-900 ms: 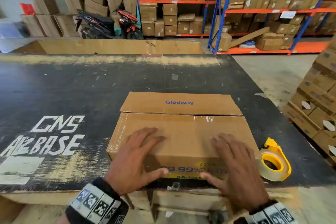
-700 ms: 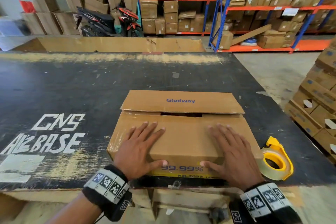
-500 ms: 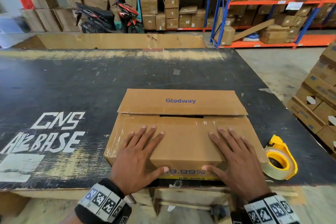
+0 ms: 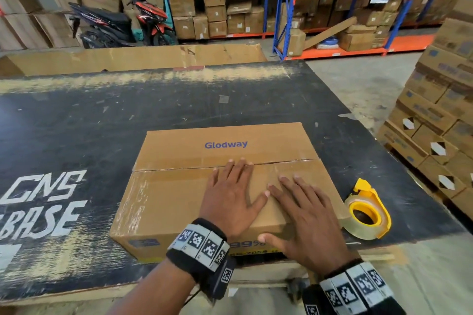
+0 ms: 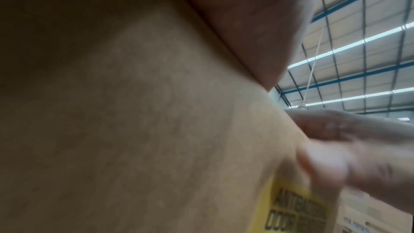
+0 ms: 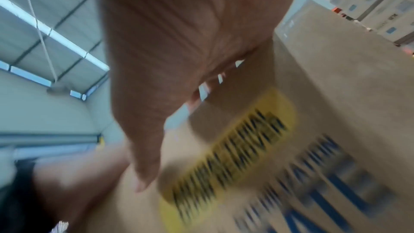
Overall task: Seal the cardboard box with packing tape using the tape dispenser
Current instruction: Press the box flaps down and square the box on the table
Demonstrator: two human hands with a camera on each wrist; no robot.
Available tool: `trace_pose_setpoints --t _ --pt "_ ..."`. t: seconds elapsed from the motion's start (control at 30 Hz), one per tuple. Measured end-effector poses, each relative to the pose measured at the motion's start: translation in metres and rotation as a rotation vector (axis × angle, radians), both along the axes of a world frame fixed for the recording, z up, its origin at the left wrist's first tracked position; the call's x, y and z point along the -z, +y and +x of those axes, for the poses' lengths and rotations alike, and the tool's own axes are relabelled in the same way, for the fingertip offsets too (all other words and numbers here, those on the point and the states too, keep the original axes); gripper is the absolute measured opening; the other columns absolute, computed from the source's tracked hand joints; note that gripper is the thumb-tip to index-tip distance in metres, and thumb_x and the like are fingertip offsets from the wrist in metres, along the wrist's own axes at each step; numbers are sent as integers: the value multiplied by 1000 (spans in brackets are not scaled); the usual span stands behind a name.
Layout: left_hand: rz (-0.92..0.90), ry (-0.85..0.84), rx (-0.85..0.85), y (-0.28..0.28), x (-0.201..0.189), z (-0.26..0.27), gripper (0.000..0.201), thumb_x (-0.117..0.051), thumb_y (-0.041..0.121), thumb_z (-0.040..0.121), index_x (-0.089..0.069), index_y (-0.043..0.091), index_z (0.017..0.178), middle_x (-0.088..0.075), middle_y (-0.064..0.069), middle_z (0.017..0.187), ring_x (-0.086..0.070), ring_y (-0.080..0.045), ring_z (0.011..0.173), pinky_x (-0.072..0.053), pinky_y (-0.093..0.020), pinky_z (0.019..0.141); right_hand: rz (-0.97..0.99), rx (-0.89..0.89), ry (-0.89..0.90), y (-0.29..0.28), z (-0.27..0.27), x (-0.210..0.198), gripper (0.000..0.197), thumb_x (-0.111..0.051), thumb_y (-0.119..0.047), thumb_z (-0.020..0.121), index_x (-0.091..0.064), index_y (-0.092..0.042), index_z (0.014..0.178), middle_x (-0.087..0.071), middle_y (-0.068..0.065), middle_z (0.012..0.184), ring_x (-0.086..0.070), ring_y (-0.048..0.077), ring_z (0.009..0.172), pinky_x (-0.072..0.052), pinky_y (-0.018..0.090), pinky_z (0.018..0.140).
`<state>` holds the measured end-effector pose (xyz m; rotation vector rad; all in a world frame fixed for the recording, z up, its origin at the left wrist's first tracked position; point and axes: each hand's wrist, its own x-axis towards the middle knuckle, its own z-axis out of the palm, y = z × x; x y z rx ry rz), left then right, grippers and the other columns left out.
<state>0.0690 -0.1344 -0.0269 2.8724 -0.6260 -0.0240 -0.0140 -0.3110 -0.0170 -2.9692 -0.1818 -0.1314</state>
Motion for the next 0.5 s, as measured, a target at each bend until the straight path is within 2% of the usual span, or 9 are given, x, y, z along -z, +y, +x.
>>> trace_pose_setpoints --t 0.07,0.13,0.2,0.27,0.33,0.43,0.5 --pt "18 -3 -2 1 2 1 84 -14 74 91 -18 28 162 -14 5 173 -9 -17 160 -7 -49 128 133 15 -11 -9 8 -7 85 -40 -84 71 -46 -37 142 -38 -16 152 -30 12 145 -25 40 116" --pt "31 -6 5 1 1 2 86 -11 74 90 -18 28 162 -15 5 173 -10 -17 160 -8 -49 128 196 44 -29 -22 25 -14 75 -36 -76 81 -40 -37 144 -34 -15 154 -26 10 146 -25 42 117" --pt "40 -11 5 0 0 2 86 -9 73 89 -18 28 162 -15 6 173 -10 -17 160 -9 -48 128 104 67 1 -36 45 -13 75 -30 -71 85 -27 -37 151 -17 -13 162 -11 15 152 -14 48 120" --pt "30 10 -6 -1 -2 1 87 -8 72 88 -18 28 162 -14 6 173 -9 -18 160 -7 -48 129 32 65 114 -43 59 -8 75 -23 -70 87 -15 -38 155 -5 -13 165 0 17 153 -5 51 121" --pt "-31 26 -20 -11 -4 2 86 -10 68 87 -22 26 161 -16 4 172 -10 -20 160 -7 -49 128 33 57 158 -44 63 -3 74 -20 -68 89 -14 -37 155 -4 -12 165 1 17 153 -3 52 119" --pt "-133 29 46 -48 -4 5 75 -16 55 92 -25 24 160 -20 3 172 -8 -19 160 -9 -51 127 70 44 152 -45 62 -3 67 -27 -56 93 -18 -34 155 -7 -12 165 -1 16 153 -4 51 120" --pt "-131 70 42 -74 -4 5 72 -18 51 94 -22 26 161 -16 5 172 -6 -17 160 -5 -52 127 270 25 153 -54 63 -6 61 -36 -37 94 -27 -30 154 -20 -11 163 -9 14 152 -8 48 122"
